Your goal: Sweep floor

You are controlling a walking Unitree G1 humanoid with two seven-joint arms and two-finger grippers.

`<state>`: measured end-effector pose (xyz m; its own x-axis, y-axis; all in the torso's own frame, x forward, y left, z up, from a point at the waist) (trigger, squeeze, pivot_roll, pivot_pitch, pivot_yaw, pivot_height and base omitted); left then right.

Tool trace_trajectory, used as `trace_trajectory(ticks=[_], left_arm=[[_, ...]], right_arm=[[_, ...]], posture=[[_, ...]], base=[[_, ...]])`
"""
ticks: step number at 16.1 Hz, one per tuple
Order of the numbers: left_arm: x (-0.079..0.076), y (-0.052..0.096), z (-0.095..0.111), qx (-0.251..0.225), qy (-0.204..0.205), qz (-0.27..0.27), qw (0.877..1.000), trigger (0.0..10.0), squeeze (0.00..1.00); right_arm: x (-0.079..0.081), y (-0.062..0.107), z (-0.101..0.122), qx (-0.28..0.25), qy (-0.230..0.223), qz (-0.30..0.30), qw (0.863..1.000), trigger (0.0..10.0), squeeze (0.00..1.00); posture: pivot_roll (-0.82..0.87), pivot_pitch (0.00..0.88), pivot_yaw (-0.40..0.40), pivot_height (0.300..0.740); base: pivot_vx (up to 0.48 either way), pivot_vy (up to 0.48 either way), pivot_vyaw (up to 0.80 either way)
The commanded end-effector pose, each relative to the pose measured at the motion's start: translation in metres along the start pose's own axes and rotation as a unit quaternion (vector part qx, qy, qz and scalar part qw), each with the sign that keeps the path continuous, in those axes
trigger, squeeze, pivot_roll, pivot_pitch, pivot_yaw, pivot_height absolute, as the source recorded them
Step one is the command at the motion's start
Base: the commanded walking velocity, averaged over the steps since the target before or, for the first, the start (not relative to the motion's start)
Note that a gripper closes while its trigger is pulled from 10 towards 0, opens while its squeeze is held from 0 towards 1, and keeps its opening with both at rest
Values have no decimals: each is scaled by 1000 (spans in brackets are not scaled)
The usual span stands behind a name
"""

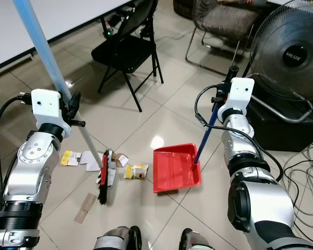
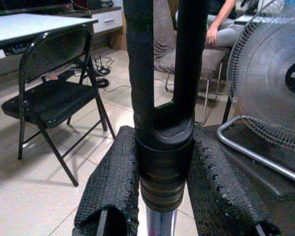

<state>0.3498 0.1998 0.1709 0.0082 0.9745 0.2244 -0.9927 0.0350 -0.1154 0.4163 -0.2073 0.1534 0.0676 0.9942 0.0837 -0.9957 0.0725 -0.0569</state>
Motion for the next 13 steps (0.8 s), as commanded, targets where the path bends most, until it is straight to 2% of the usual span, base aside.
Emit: trace_trajectory(ticks=[1,13], left_arm=[[5,-2,12,-23,-11,3,1000,10000,0],[4,-2,13,-25,-13,0,1000,10000,0]], right_arm=[[1,-2,10,-23,-8,0,1000,10000,0],[2,-1,8,-21,-9,0,1000,10000,0]], posture=[[65,152,58,740],[57,145,58,740]], base=[[296,0,0],[298,0,0]])
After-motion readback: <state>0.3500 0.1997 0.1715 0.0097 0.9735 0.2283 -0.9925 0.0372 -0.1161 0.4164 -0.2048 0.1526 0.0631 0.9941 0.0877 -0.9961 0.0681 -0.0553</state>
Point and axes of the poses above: a point about 5 cm out from each wrist's last joint towards the gripper, its own y axis pointing back from the gripper into the wrist, its own z axis along the axis of the wrist's last joint, x = y × z, the point moved 3 cm from there along -y, pointing out of the wrist towards the gripper, and after that the axes turned 3 degrees about -y, right-handed, at the moved point
